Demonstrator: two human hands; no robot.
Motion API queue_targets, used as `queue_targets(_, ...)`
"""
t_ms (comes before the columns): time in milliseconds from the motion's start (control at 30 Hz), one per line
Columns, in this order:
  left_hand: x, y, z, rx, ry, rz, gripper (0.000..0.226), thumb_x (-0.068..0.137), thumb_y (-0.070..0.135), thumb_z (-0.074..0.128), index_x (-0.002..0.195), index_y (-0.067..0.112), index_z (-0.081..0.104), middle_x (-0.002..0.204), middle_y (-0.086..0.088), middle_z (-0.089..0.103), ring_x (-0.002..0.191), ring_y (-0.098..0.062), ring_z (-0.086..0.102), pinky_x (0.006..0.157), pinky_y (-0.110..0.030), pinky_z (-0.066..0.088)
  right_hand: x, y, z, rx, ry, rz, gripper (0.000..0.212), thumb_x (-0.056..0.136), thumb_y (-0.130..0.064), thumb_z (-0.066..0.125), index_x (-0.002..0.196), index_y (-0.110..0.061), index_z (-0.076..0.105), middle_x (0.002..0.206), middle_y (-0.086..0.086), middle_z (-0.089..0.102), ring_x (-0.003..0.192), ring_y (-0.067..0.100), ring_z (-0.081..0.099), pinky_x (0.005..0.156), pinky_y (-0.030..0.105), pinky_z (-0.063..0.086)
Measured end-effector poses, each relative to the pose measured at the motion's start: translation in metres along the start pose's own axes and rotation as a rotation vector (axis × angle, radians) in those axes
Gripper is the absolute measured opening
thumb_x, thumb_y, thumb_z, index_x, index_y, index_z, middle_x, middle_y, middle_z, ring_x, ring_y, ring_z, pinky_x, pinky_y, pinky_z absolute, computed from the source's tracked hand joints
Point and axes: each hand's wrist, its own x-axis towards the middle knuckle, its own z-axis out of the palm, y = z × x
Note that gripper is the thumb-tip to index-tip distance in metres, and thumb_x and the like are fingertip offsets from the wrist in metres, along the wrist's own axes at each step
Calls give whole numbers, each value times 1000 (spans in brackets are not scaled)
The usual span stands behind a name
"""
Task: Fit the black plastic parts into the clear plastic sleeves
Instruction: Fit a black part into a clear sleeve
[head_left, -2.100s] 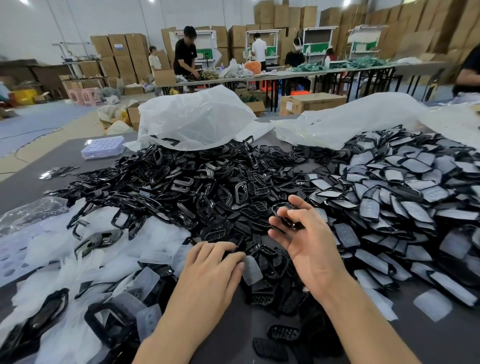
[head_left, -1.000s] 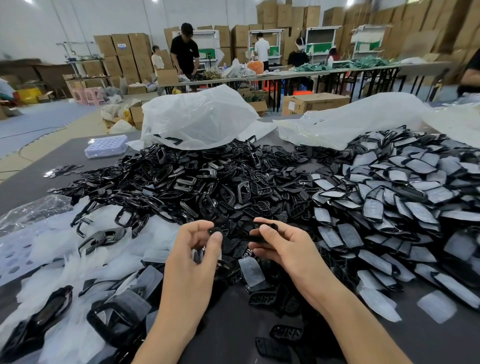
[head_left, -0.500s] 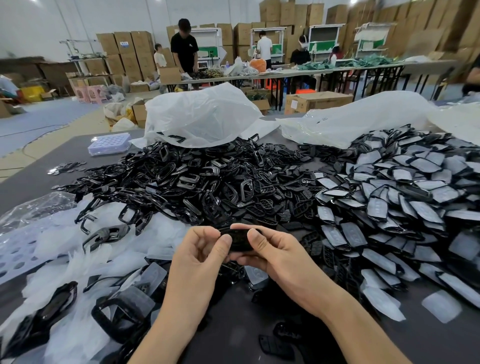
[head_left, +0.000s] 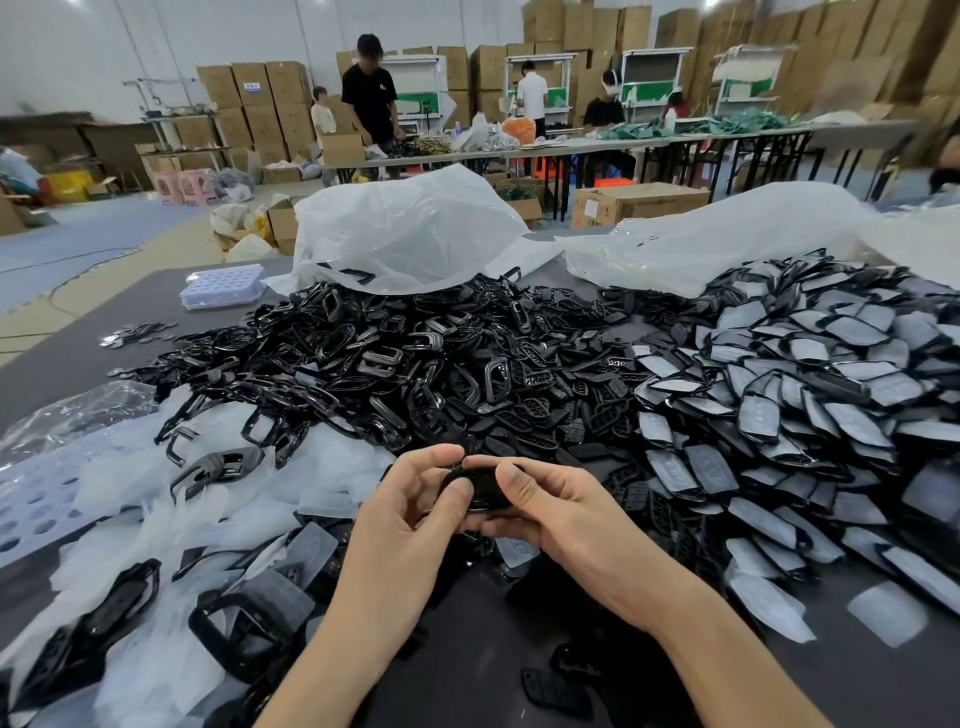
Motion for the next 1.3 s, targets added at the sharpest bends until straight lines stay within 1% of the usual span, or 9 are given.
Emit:
queue_targets(133, -1, -2, 4, 252, 119, 99, 27, 92, 20, 68, 96, 46, 64, 83, 17, 67, 76, -5, 65, 70, -14, 47, 1, 2, 1, -153, 121, -37, 24, 101, -13, 59, 120, -14, 74, 105, 11, 78, 94, 22, 76, 83, 22, 58)
queue_targets(267, -5, -2, 5, 451, 184, 192, 18, 93, 31, 63, 100, 47, 60, 97, 27, 64, 92, 4, 62, 73, -6, 43, 0, 0, -1, -346, 213, -105, 23, 99, -9, 64, 105, -27, 77, 93, -2, 80, 84, 15, 77, 76, 18, 57)
queue_targets(467, -12, -7, 6, 917, -115, 452, 27, 97, 49, 50, 115, 32, 60, 107, 22, 56, 104, -3, 53, 89, -25, 45, 3, -6, -28, -292, 625, -189, 17, 101, -16, 62, 102, -27, 75, 85, -4, 79, 80, 13, 76, 69, 16, 57)
queue_targets(633, -12, -16, 12, 1097, -182, 481, 37, 87, 40, 70, 121, 25, 67, 112, 12, 66, 104, -15, 64, 89, -33, 53, 5, -4, -30, -230, 688, -192, 15, 101, -18, 63, 101, -26, 76, 88, -6, 79, 80, 12, 76, 68, 16, 57)
queue_targets(800, -12, -18, 12, 988, -182, 420, 29, 91, 27, 69, 117, 34, 58, 106, 22, 58, 103, -4, 53, 92, -25, 36, 5, -3, -26, -243, 681, -170, 15, 101, -16, 62, 102, -22, 76, 86, -5, 78, 77, 10, 75, 64, 16, 56)
queue_targets(967, -13, -10, 12, 626, -111, 201, 40, 98, 24, 56, 107, 60, 41, 103, 26, 52, 103, 0, 52, 85, -12, 41, 5, -4, -21, -113, 622, -135, 15, 100, -14, 62, 103, -17, 77, 90, 2, 79, 79, 15, 76, 65, 18, 57)
queue_targets(1133, -16, 2, 13, 274, -56, 112, 46, 97, 17, 53, 121, 56, 50, 79, 17, 57, 49, -3, 40, 48, -9, 33, 7, -2, -10, 66, 490, -92, 17, 99, -12, 62, 97, -15, 79, 93, 8, 79, 80, 21, 76, 64, 23, 59)
queue_targets(1200, -15, 3, 13, 241, -38, 87, 38, 96, 15, 54, 111, 50, 59, 67, 15, 57, 50, -4, 41, 49, -10, 34, 7, -1, -8, 67, 482, -88, 21, 99, -12, 63, 90, -18, 81, 90, 6, 78, 80, 21, 76, 64, 24, 59)
queue_targets(1300, -13, 4, 13, 171, -25, 52, 26, 98, 22, 54, 102, 45, 65, 78, 2, 67, 71, -20, 58, 62, -16, 43, 7, 1, -8, 30, 489, -92, 27, 99, -12, 62, 84, -22, 82, 86, 2, 78, 79, 19, 76, 63, 22, 58)
